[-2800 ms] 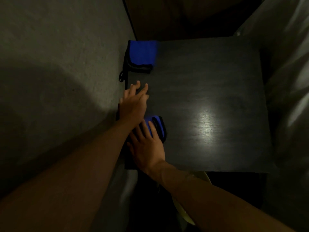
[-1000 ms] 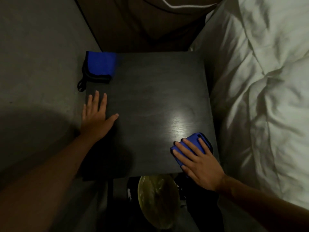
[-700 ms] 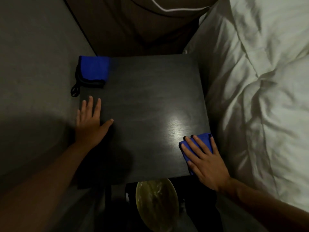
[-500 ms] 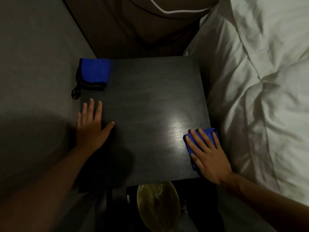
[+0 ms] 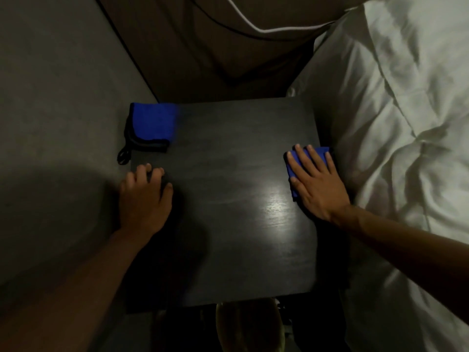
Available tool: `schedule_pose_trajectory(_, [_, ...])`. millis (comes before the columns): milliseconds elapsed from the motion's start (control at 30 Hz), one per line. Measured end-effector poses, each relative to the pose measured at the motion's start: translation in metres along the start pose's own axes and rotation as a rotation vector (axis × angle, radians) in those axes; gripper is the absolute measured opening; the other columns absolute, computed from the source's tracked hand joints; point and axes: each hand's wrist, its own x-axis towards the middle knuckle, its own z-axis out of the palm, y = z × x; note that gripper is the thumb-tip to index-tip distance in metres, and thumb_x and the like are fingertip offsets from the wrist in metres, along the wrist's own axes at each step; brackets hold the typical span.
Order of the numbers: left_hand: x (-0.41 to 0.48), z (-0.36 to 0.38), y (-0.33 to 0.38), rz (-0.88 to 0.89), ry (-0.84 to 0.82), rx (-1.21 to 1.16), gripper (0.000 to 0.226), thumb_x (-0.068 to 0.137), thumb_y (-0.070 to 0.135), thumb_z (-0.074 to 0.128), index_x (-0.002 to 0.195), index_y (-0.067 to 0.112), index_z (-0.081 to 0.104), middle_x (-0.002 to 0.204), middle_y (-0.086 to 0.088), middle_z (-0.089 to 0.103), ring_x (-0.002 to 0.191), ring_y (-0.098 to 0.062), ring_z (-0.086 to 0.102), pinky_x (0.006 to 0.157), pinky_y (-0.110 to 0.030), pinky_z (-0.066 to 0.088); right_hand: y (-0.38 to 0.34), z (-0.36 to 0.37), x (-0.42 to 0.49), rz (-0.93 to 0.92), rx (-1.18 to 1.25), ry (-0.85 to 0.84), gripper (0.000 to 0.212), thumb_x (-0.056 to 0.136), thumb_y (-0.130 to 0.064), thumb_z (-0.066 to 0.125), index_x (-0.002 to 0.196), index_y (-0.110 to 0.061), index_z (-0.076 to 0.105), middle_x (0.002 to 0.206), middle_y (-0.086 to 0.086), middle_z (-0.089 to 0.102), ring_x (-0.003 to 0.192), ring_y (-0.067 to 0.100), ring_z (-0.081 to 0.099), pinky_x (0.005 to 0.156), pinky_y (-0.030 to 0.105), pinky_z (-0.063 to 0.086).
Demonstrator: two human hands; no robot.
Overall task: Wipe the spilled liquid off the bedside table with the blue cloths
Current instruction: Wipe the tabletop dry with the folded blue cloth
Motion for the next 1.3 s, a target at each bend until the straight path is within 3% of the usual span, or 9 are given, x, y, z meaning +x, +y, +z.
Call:
schedule_pose_trajectory(400, [0.007,0.001,0.009,-0.006,-0.028,0.126,0.037,0.088,0.033,0.054,0.107,0.002,0.05,0.112,-0.026,0.048,0.093,-0.042,0.044,0.074,-0.05,0.038,0.022,-0.028,0.086,0.033,0.076,-0.041,0.064,0.102,-0.046,0.014,0.162,-0.024,0.018,0.17,0.005,0.014,0.156,0.03,0.011,0.123,0.055,0.011])
schedule_pose_trajectory(600, [0.021,-0.004,0.011,-0.046,0.003,0.036,0.033,0.087,0.037,0.039,0.089,0.005,0.048,0.098,-0.022,0.047,0.089,-0.038,0.044,0.072,-0.046,0.033,0.023,-0.042,0.134,0.066,0.088,-0.03,0.071,0.098,-0.054,0.007,0.162,-0.023,0.014,0.17,0.008,0.012,0.156,0.03,0.007,0.123,0.05,0.005])
schedule_pose_trajectory(667, [0.031,-0.008,0.008,-0.045,0.032,-0.019,0.026,0.089,0.031,0.047,0.086,0.006,0.048,0.1,-0.021,0.047,0.091,-0.037,0.043,0.075,-0.046,0.033,0.011,-0.046,0.149,0.043,0.073,-0.023,0.073,0.098,-0.055,0.004,0.162,-0.021,0.013,0.17,0.009,0.012,0.156,0.031,0.008,0.124,0.048,0.005])
schedule_pose_trajectory(767, [0.053,-0.013,0.005,-0.022,0.03,-0.02,0.03,0.086,0.029,0.058,0.105,0.007,0.051,0.124,-0.023,0.044,0.106,-0.041,0.043,0.087,-0.049,0.038,-0.022,-0.052,0.172,-0.027,0.074,-0.034,0.078,0.094,-0.055,-0.004,0.162,-0.021,0.01,0.17,0.006,0.008,0.157,0.028,0.003,0.124,0.045,0.001])
schedule_pose_trajectory(867, [0.085,-0.01,-0.007,0.011,-0.006,-0.063,0.062,0.084,0.038,0.062,0.137,0.013,0.042,0.151,-0.018,0.031,0.131,-0.04,0.036,0.103,-0.053,0.033,-0.067,-0.057,0.19,-0.091,0.089,-0.018,0.081,0.09,-0.053,-0.005,0.162,-0.019,0.007,0.17,0.005,0.005,0.157,0.025,0.0,0.124,0.043,-0.002])
schedule_pose_trajectory(933, [0.106,-0.004,-0.02,0.089,-0.044,-0.006,0.08,0.082,0.047,0.06,0.15,0.02,0.029,0.16,-0.015,0.019,0.144,-0.04,0.022,0.112,-0.055,0.023,-0.101,-0.058,0.197,-0.134,0.126,-0.033,0.076,0.093,-0.049,0.006,0.162,-0.017,0.004,0.17,0.007,0.0,0.157,0.024,-0.004,0.123,0.041,-0.006])
schedule_pose_trajectory(1100, [0.129,0.015,-0.027,0.197,-0.143,0.114,0.071,0.094,0.06,0.027,0.155,0.028,0.009,0.165,-0.007,0.002,0.15,-0.034,0.0,0.119,-0.05,0.002,-0.156,-0.06,0.194,-0.256,0.332,-0.037,0.076,0.098,-0.031,0.055,0.161,-0.013,0.016,0.169,0.015,-0.008,0.156,0.029,-0.006,0.117,0.028,-0.013])
schedule_pose_trajectory(1167, [0.126,0.023,-0.02,0.165,-0.126,0.079,0.068,0.097,0.057,0.019,0.155,0.024,0.004,0.164,-0.008,0.001,0.15,-0.033,0.0,0.119,-0.049,0.002,-0.164,-0.052,0.184,-0.246,0.267,0.028,0.071,0.098,-0.03,0.057,0.159,-0.014,0.025,0.169,0.016,0.001,0.156,0.032,0.0,0.12,0.033,-0.009])
schedule_pose_trajectory(1300, [0.123,0.029,-0.014,0.128,-0.107,0.097,0.067,0.098,0.051,0.016,0.155,0.019,0.002,0.164,-0.011,-0.001,0.15,-0.033,-0.001,0.119,-0.047,0.001,-0.178,-0.037,0.176,-0.185,0.198,0.054,0.066,0.104,-0.031,0.044,0.162,-0.015,0.015,0.169,0.017,0.003,0.156,0.032,-0.001,0.124,0.042,-0.007])
